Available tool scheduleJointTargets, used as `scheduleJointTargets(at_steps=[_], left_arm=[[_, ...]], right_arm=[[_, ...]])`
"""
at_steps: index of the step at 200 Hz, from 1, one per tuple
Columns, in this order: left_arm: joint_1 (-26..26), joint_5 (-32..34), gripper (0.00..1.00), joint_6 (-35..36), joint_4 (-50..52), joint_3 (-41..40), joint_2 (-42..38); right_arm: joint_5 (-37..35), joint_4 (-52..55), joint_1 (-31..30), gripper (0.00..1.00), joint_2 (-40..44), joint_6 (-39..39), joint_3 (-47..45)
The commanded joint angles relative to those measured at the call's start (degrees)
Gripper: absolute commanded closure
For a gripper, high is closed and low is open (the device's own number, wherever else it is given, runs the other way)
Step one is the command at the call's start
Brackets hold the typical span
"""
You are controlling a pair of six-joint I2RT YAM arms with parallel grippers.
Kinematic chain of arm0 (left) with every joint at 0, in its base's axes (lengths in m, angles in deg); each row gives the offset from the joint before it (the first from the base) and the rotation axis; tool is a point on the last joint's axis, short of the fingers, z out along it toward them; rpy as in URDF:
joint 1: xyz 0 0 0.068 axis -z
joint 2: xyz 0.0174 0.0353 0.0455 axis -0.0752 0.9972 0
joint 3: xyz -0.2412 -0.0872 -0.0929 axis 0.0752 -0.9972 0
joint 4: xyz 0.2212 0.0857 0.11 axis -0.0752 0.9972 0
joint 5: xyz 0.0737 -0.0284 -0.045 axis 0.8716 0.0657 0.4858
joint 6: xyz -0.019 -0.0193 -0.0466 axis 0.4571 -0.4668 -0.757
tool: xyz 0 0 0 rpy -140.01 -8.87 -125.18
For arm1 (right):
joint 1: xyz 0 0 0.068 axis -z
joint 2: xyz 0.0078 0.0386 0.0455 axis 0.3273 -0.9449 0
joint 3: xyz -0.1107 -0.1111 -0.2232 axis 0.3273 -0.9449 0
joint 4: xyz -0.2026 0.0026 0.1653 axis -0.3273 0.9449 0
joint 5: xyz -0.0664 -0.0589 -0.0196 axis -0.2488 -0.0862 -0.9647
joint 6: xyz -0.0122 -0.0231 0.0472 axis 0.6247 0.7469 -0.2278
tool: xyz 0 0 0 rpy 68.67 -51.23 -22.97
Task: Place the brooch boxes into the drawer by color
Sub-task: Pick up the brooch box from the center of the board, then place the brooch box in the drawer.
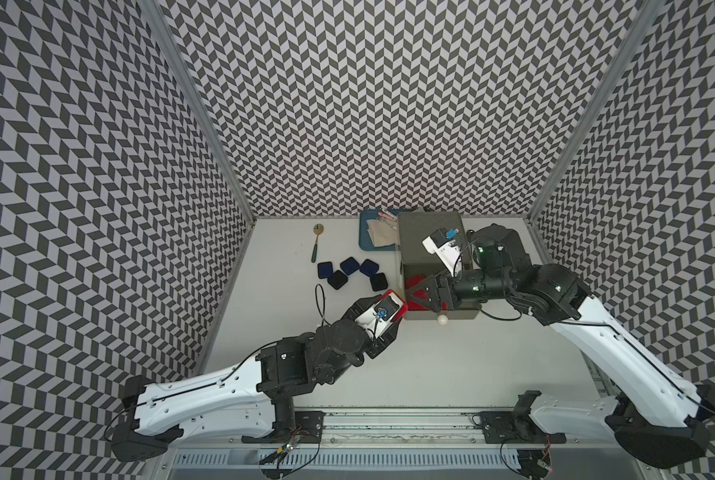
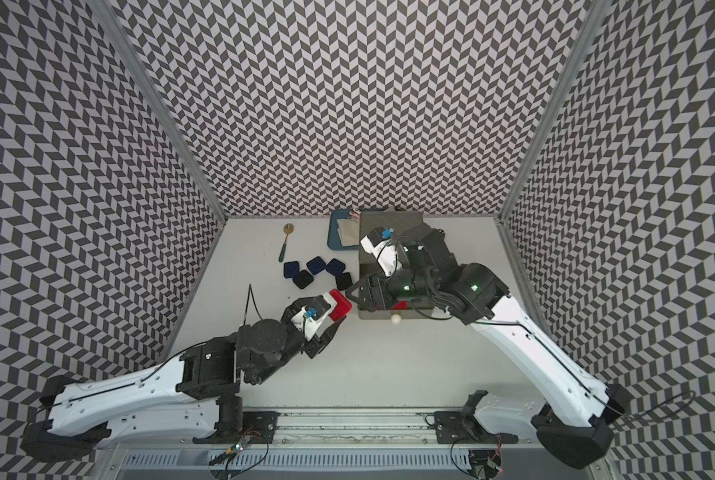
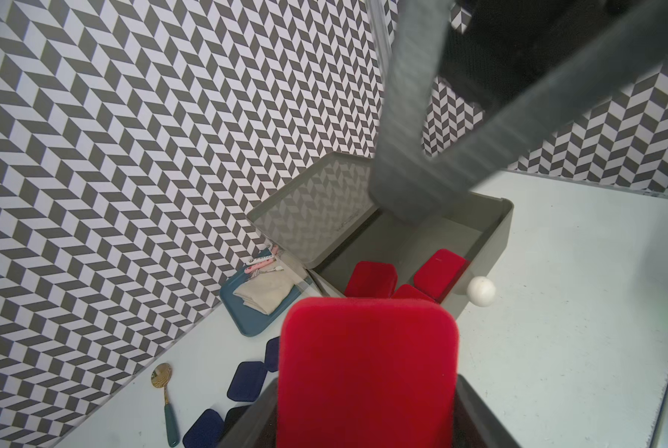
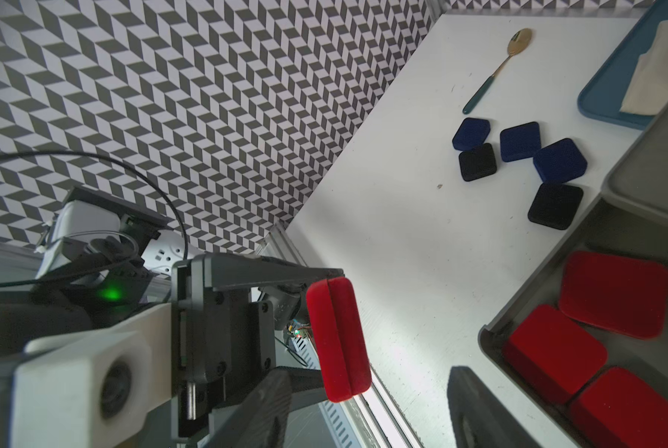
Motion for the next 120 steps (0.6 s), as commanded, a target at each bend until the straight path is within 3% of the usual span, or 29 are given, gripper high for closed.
scheduleJointTargets(at_steps=[1,86,120], left_arm=[[0.52,1.66,0.42,0.46,0.01,1.75,-0.14],[1.48,0.78,0.42,0.31,-0.19,1.71,-0.6],[1.66,0.39,0.41,0.04,-0.1,1.48,-0.82]], right_arm=[[-1.26,-2.74,-1.33,0.32,-0.37,0.37,-1.58],[3.18,-6.29,-2.4,0.33,-2.53,1.4,-2.17],[4.53,-6.99,-2.49,0.38,-3.35,1.89,-1.77]])
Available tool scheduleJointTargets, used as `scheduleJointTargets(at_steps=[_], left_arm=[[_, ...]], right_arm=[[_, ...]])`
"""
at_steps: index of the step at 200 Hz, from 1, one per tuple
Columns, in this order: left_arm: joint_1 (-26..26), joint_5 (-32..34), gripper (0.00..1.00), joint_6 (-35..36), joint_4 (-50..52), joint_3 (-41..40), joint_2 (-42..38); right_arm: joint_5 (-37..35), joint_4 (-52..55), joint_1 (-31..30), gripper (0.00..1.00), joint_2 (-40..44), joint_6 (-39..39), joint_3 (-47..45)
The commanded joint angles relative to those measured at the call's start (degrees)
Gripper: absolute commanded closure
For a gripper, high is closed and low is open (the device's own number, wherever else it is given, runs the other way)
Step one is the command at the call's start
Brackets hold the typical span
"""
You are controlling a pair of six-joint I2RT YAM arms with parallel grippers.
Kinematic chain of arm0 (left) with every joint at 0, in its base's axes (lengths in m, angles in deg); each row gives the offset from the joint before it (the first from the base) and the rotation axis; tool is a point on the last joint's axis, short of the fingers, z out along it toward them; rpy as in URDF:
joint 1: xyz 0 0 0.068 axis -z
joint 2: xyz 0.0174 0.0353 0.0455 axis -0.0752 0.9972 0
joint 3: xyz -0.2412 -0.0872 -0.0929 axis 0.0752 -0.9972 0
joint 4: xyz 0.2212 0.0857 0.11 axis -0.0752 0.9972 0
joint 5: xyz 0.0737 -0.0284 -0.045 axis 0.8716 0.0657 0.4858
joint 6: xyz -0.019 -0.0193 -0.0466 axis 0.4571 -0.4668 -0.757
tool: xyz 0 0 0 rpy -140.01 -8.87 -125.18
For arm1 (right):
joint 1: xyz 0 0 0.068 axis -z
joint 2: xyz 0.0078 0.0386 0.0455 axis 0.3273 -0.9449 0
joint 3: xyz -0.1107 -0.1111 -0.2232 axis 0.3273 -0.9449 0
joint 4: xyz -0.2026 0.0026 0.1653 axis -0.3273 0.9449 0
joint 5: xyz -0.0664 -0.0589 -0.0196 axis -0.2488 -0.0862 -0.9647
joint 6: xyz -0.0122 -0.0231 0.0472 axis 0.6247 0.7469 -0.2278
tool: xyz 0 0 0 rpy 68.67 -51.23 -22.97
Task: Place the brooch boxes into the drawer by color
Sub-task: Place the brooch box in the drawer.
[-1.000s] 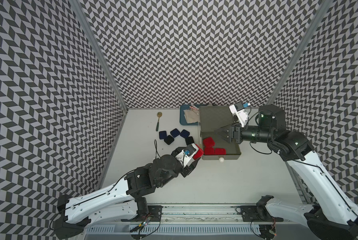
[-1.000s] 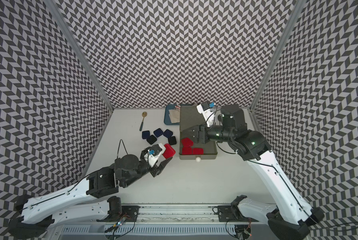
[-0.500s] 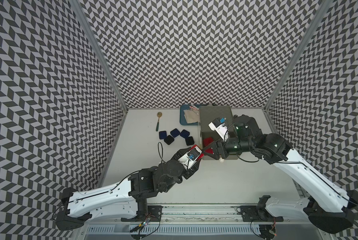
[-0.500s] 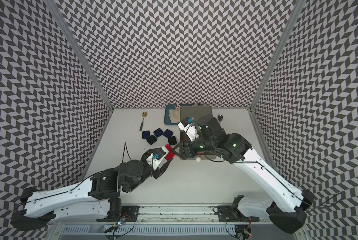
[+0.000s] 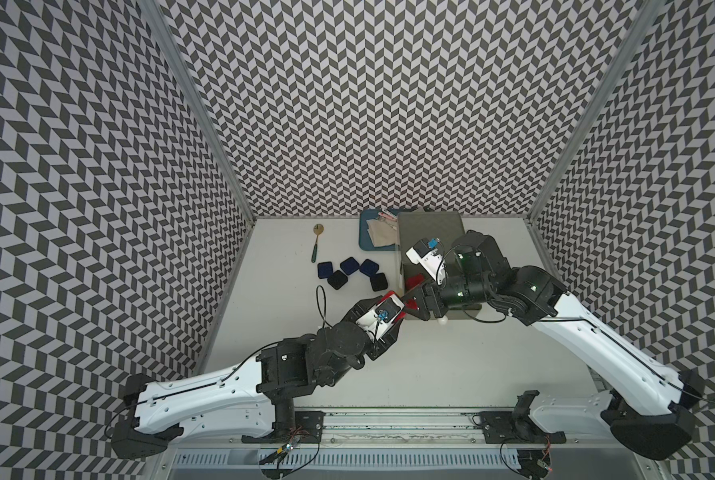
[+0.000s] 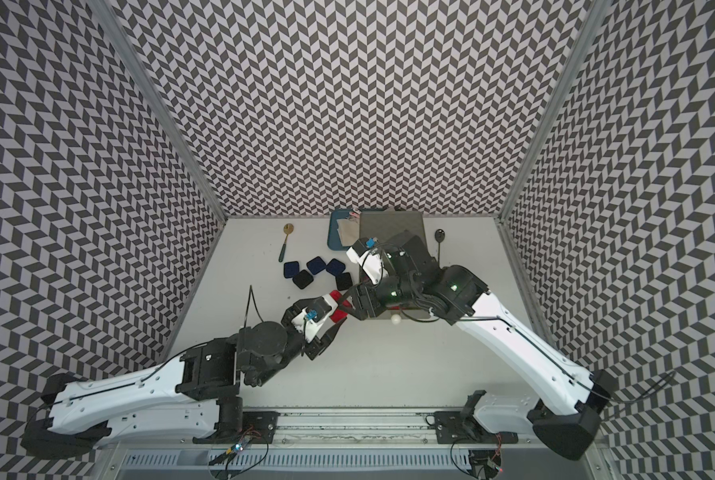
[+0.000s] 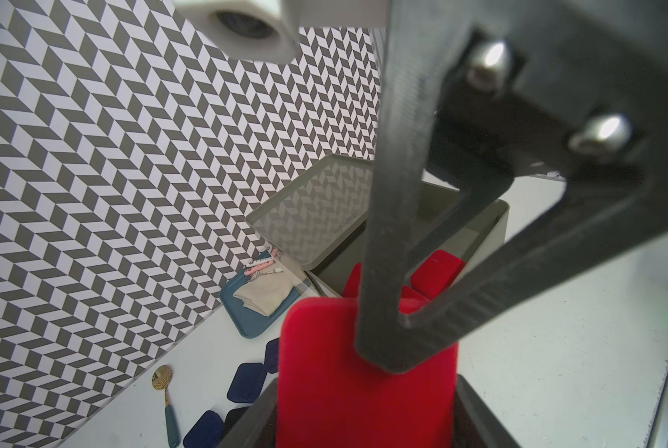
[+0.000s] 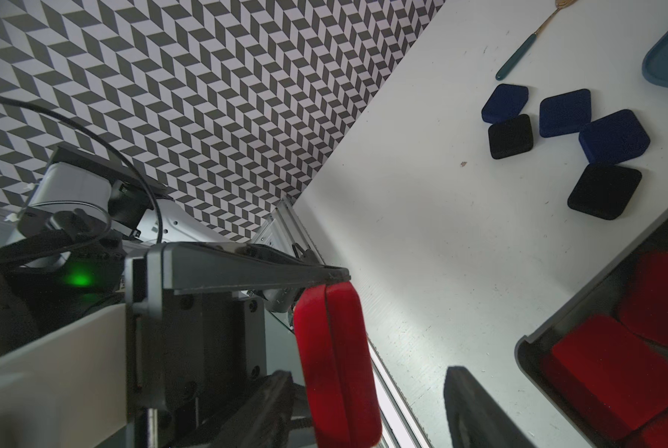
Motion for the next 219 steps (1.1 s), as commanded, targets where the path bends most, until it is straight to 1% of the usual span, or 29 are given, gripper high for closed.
scheduleJointTargets(at_steps=[1,18,35,53,61,89,122,134,146,153,159,161,192,212,219], left_arm=[[0.48,-0.37,0.41,0.04,-0.15,1.47,-0.82],[0.48,-0.55,0.41,0.0,-0.24,1.27,-0.96],[0.48,-0.72,0.41,-0.04,-0.41,1.02,-1.06],[0.49,-0.46,0.39,0.06,-0.76,0.56,-1.15],[0.48,-0.36,0.39,0.11,-0.85,0.33,-1.23],[0.5,-0.27,0.38,0.13,-1.38,-0.22,-1.67],[0.49,-0.13,0.37,0.47,-1.73,-0.31,-2.0],[0.49,0.27,0.32,0.4,-1.73,-0.3,-1.96],[0.49,1.22,0.24,0.23,-2.01,-0.44,-1.98],[0.48,1.89,0.16,0.07,-2.25,-0.56,-2.02],[0.48,2.18,0.03,-0.1,-2.54,-0.65,-2.19],[0.48,2.26,0.01,-0.12,-2.64,-0.72,-2.24],[0.48,3.4,0.0,-1.05,-4.24,-1.56,-3.93],[0.48,5.63,0.0,-2.47,-5.69,-2.85,-6.38],[0.48,7.01,0.0,-3.2,-6.3,-3.51,-7.43]], right_arm=[[1.75,-3.42,-0.37,0.38,-0.44,1.03,0.77],[2.71,-3.78,-0.39,0.43,-0.66,1.1,0.72],[3.33,-4.5,-0.45,0.5,-0.71,0.88,0.72],[2.64,-4.67,-0.41,0.62,-0.71,0.65,0.89],[2.29,-4.65,-0.43,0.66,-0.62,0.54,0.9],[2.81,-4.21,-0.39,0.67,-0.88,0.74,0.42],[3.28,-5.22,-0.4,0.8,-0.29,0.48,-0.23],[2.86,-5.68,-0.43,0.82,-0.03,0.15,-0.24],[2.39,-6.33,-0.44,0.86,0.32,-0.27,-0.25],[2.37,-6.67,-0.41,0.88,0.51,-0.48,-0.23],[2.29,-7.0,-0.37,0.89,0.65,-0.66,-0.16],[2.22,-7.02,-0.37,0.89,0.69,-0.76,-0.14],[-1.69,-7.11,0.84,0.91,1.5,-2.15,-0.06],[-4.73,-7.69,4.71,0.92,4.01,-3.67,-1.49],[-4.79,-8.47,7.11,0.92,5.27,-4.38,-2.79]])
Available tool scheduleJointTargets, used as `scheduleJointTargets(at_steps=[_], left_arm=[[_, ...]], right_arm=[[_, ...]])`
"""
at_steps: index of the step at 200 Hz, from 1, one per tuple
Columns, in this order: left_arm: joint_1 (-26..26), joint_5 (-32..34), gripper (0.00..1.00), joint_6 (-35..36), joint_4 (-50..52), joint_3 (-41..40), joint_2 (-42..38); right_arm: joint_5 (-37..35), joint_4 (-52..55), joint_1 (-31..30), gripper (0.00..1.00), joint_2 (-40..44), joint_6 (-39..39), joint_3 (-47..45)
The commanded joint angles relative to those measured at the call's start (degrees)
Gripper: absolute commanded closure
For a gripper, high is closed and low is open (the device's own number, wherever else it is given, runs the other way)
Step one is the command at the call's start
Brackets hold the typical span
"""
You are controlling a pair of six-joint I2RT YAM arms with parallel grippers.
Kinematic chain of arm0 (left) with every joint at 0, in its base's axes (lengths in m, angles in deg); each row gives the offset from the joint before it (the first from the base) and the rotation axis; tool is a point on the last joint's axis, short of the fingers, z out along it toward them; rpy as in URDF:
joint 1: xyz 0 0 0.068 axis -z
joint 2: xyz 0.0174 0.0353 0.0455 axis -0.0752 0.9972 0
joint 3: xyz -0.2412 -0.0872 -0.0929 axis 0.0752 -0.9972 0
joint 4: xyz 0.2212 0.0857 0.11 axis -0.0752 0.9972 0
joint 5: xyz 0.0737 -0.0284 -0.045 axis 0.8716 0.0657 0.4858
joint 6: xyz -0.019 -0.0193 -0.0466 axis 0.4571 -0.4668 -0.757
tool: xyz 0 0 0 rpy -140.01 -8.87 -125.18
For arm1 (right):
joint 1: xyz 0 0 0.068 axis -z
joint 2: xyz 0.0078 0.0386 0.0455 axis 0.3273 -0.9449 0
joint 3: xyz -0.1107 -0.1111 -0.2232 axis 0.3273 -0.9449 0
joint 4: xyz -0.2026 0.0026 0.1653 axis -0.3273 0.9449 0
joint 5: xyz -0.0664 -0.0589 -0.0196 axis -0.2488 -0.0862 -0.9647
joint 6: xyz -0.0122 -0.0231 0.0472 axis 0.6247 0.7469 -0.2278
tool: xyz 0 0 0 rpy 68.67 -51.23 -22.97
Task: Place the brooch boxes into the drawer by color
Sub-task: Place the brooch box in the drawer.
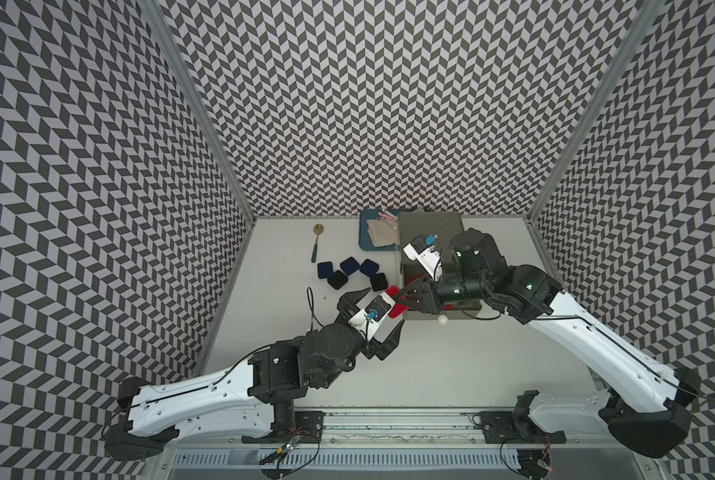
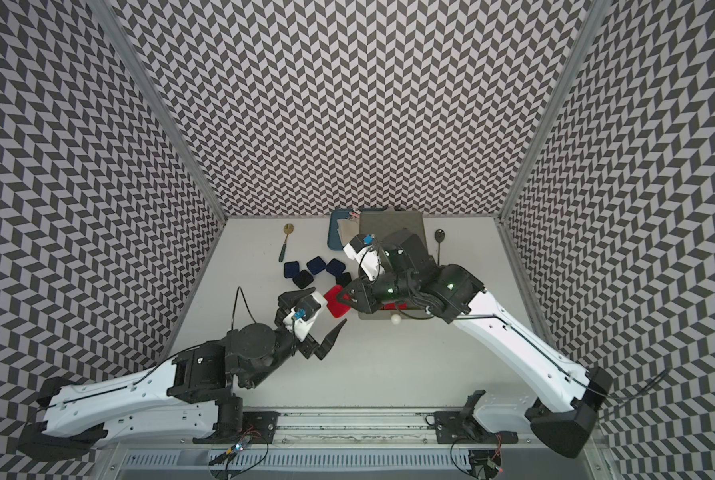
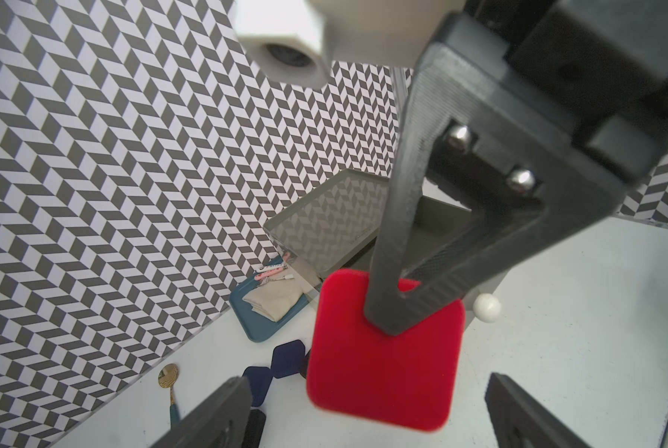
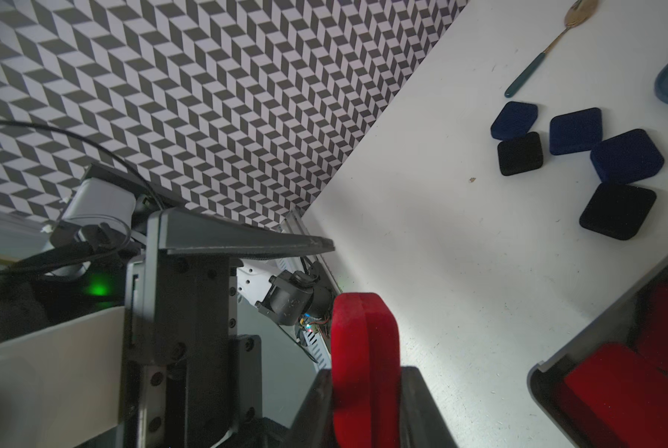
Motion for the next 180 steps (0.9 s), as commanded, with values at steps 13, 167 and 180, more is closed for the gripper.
scheduleJointTargets(at_steps=[13,167,180], left_arm=[[0.18,6.26,0.0,-3.94,-4.59,-2.99,-5.84],[-3.05,4.28,0.0,-10.3,-3.26,-10.37,-13.31],[-3.41,3.96,0.0,-10.37,-3.26,-10.54,-13.45]], right_arm=[[-2.56,-6.61,10.08,0.92,7.54,-4.09,-5.67],[-3.37,-15.04,25.22,0.92,8.86,-4.15,-23.63],[-2.85,-15.08,25.29,0.92,7.88,-3.9,-23.74]])
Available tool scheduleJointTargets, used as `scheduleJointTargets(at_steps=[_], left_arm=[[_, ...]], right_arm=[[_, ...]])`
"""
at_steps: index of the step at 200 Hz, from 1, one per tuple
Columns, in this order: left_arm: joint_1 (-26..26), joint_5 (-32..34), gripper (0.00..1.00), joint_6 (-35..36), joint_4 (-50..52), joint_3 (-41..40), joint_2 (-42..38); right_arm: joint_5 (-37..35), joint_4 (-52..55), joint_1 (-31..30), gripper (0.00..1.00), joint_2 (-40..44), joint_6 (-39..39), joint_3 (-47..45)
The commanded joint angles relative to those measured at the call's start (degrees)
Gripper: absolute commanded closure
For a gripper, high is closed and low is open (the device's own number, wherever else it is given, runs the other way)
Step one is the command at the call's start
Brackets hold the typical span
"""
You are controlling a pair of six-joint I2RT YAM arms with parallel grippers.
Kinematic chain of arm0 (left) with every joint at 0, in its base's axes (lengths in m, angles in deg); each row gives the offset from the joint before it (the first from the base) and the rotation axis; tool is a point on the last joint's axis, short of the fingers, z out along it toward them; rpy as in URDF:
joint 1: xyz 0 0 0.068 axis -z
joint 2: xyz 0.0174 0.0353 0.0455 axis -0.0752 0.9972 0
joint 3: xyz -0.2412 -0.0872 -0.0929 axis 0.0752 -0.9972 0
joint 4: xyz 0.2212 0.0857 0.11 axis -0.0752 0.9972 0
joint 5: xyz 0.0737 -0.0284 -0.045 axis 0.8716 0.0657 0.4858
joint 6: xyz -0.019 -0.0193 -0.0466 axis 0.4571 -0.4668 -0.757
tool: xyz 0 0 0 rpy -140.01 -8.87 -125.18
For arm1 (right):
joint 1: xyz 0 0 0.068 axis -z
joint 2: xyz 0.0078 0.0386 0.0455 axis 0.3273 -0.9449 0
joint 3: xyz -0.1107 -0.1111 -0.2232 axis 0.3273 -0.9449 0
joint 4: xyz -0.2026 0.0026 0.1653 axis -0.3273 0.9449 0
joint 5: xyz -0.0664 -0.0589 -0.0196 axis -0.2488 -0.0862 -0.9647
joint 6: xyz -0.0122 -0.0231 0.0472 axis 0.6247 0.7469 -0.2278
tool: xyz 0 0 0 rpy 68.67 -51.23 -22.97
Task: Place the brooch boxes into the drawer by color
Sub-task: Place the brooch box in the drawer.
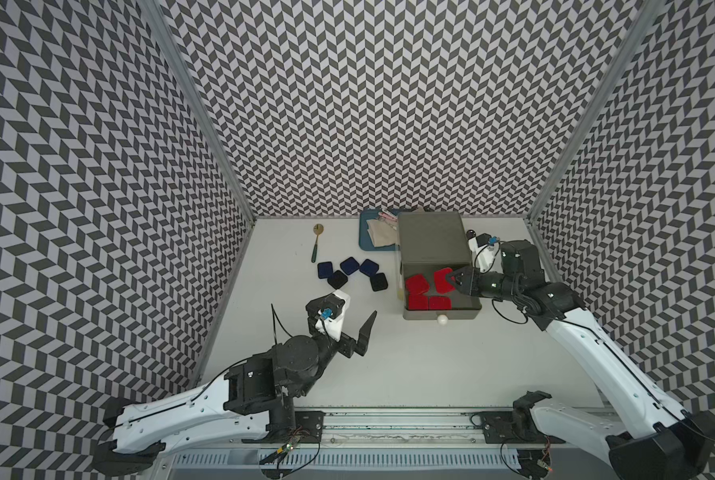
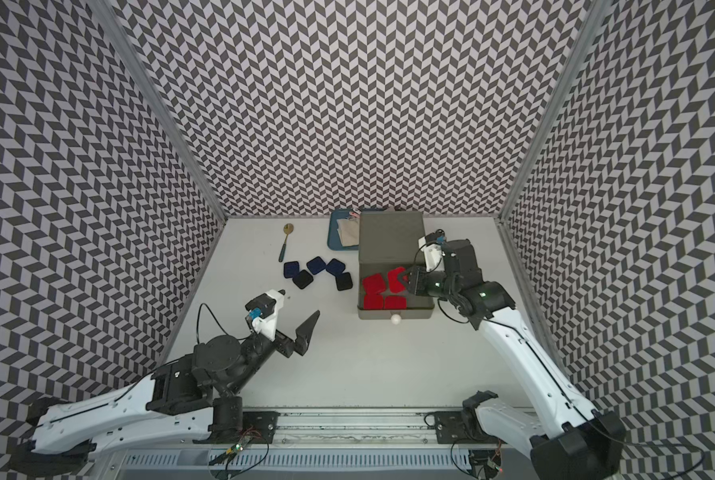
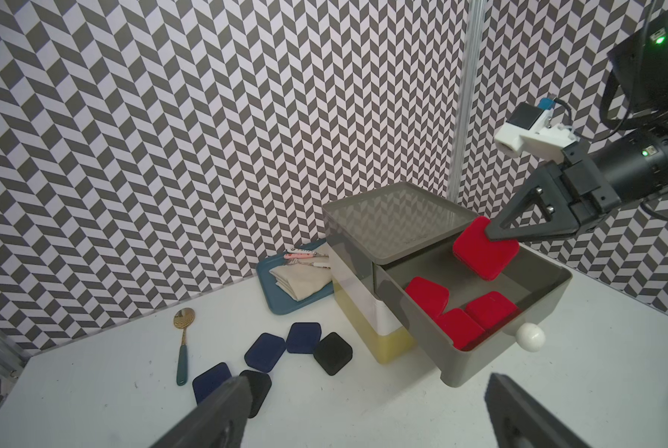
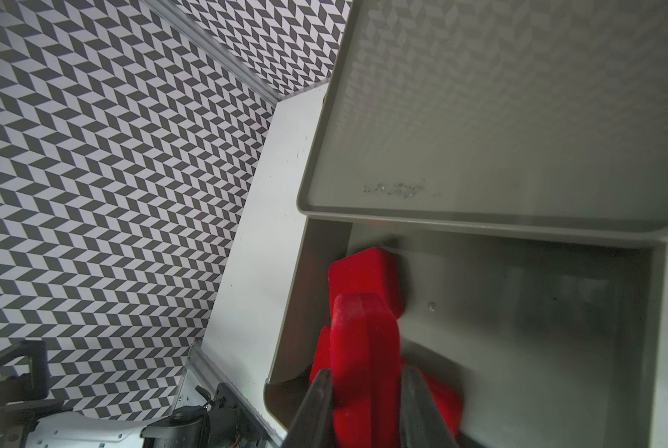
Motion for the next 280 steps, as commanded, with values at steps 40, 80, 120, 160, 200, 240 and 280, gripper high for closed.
scheduleJointTargets(at_steps=[40,80,120,160,200,240,280], left_arm=[[-2.31,-3.72,0.0,-0.01,-1.49,-1.35,-0.61],[-3.97,-6.24,0.0,1.26,-1.69,-0.03,1.67],[-5.24,-8.35,0.0,2.41,-3.55,-0.21,2.89],[-6.05,-9.96,0.0,2.74,-4.59,0.16,4.69],[-6.53,-11.1,0.0,2.74,-5.38,0.13,5.46],[-6.74,-11.81,0.0,2.56,-5.02,0.8,5.2],[-6.95,-12.18,0.0,2.15,-4.68,0.8,4.85]], right_arm=[[0.05,-6.25,0.41,0.93,-3.53,1.0,-1.37],[0.81,-6.53,0.42,0.93,-6.3,1.42,-0.26],[0.27,-6.89,0.5,0.94,-7.82,1.87,-0.61],[-0.41,-8.24,0.5,0.94,-8.2,0.97,-0.53],[0.44,-8.74,0.5,0.92,-9.77,1.09,-0.24],[1.72,-8.69,0.5,0.85,-11.07,1.79,-0.7],[-0.17,-7.77,0.5,0.62,-10.77,2.54,-0.53]])
